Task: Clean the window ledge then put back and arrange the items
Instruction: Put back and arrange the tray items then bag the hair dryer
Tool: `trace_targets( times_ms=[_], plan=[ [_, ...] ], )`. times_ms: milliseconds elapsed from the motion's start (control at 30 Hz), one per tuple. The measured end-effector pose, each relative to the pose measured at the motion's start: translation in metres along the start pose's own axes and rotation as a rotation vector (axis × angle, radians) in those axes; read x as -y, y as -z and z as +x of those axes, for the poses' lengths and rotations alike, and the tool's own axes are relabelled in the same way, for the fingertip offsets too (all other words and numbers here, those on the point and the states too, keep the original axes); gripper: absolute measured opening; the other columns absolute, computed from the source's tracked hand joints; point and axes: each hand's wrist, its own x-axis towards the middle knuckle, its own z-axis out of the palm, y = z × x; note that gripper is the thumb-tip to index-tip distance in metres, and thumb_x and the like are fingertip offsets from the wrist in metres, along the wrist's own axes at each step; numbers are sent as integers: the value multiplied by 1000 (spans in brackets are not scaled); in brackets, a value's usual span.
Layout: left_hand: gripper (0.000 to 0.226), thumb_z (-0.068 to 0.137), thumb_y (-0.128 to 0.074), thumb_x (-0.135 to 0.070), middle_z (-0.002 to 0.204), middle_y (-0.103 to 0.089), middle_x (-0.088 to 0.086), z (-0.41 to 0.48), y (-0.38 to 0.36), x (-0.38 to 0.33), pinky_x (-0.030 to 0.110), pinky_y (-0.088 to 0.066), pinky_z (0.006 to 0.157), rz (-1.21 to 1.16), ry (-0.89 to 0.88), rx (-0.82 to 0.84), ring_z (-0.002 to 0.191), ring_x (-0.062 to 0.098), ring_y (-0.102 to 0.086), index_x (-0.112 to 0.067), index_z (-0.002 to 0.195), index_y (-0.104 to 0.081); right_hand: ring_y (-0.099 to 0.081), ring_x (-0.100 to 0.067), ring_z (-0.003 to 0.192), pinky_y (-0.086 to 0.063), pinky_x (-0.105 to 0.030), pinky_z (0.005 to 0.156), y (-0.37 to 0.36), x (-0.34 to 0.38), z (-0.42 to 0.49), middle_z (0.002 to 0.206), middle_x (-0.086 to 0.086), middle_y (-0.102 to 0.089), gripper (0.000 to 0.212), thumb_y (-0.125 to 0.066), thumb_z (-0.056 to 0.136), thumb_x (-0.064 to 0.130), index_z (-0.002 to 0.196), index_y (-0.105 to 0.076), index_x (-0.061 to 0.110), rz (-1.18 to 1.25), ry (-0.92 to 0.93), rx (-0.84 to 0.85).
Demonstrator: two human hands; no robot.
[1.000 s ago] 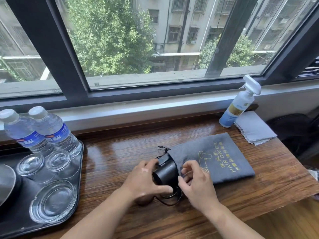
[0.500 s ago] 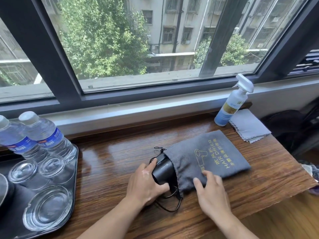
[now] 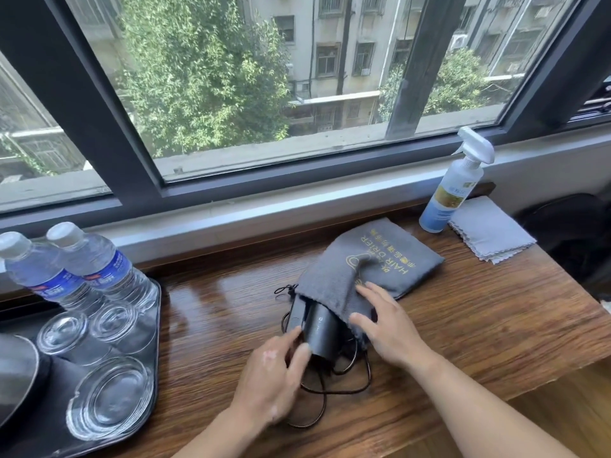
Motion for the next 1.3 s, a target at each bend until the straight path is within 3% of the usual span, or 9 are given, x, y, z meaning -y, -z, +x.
trace_targets(
  times_ms=[100,200,300,367,567,733,967,1100,1300],
  plan=[
    [19,95,-59,-26,93,-70,-1,35,16,20,32,-51,88,8,-64,-196,88,20,-64,-18,103,-74,-58,-6,109,-53,-17,80,-4,-8,-35,144,4,-43,46,-68,81,20,121,-57,39,151,4,-118],
    [32,94,-59,-3,116,-63,6,80,30,26,38,-51,96,18,-118,-195,98,20,-59,-14,123,-67,-62,-8,89,-57,-26,67,-16,-4,-81,117,15,-50,42,-69,65,42,104,-55,42,155,-46,-172],
    [53,95,-56,-2,148,-49,7,112,35,13,26,-35,114,68,-202,28,128,18,-51,-21,144,-55,-62,-4,86,-54,-25,72,-40,17,-114,112,25,-43,58,-75,57,68,102,-48,44,69,-78,-160],
    [50,95,-61,-6,149,-54,2,121,31,8,24,-31,115,130,-272,113,135,19,-50,-23,142,-58,-62,-2,85,-53,-27,74,-58,34,-120,120,27,-36,67,-67,61,77,114,-44,45,-58,-30,-167],
    [21,91,-70,-6,116,-77,4,119,19,12,18,-42,102,36,-249,-66,114,21,-69,-15,107,-80,-66,-12,73,-55,-33,55,-78,46,-88,110,17,-52,50,-60,77,68,117,-55,39,-224,50,-420],
    [23,90,-65,0,107,-79,7,116,22,17,27,-50,97,31,-264,-84,104,25,-73,-12,102,-81,-62,-18,60,-50,-29,47,-87,54,-76,84,10,-56,41,-66,76,61,103,-56,32,-250,120,-502],
    [23,93,-64,-2,107,-79,7,101,35,36,10,-39,86,65,-262,4,103,24,-72,-12,107,-80,-59,-20,50,-47,-31,41,-92,60,-60,70,9,-56,32,-72,76,51,89,-54,27,-261,123,-643],
    [21,95,-66,-11,109,-78,0,83,40,47,6,-35,83,118,-322,90,106,17,-70,-18,110,-79,-61,-23,49,-47,-34,43,-84,57,-43,68,9,-58,37,-83,70,40,84,-50,28,-289,31,-653],
    [14,88,-76,-10,83,-67,-26,71,41,59,-5,-34,75,60,-380,69,83,2,-66,-23,92,-79,-64,-16,61,-52,-33,54,-74,53,-37,77,11,-65,19,-65,78,47,85,-60,29,-224,76,-578]
  ],
)
